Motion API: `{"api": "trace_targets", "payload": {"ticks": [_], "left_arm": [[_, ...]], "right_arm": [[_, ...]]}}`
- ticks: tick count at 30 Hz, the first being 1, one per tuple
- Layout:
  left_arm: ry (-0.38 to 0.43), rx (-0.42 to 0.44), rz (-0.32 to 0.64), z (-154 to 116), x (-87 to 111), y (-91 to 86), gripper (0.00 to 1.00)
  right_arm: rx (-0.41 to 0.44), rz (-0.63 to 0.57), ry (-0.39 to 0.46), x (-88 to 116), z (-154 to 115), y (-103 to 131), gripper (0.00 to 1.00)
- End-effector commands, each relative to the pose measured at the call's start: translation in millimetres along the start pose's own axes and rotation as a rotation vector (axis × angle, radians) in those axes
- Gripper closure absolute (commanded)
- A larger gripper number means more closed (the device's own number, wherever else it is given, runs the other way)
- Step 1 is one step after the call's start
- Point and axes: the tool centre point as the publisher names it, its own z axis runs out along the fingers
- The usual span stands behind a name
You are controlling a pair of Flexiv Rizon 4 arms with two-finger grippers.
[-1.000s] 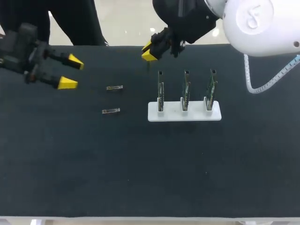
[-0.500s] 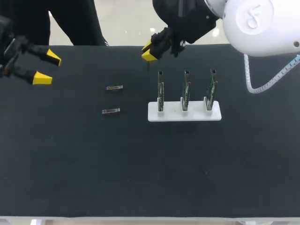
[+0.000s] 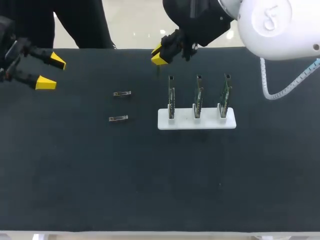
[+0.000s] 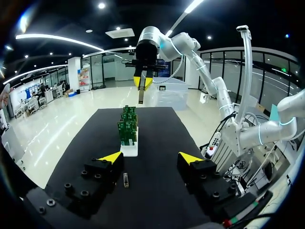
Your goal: Pick up the optical module with the left hand, and insert it into the network port with the right hand.
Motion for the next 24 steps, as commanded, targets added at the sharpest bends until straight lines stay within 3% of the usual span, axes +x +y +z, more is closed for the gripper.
{"api": "trace_targets", "payload": {"ticks": [1,24], "left_arm": [[0.002,0.002,0.0,-0.1,0.2,0.9,0.0],[0.002,0.002,0.0,-0.1,0.2,0.9,0.0]], "right_arm": [[0.004,0.008,-0.015,4.2,3.8,-5.4,1.0],[-0.041,-0.103,-0.064,36.0,31.8,-76.6,1.0]]}}
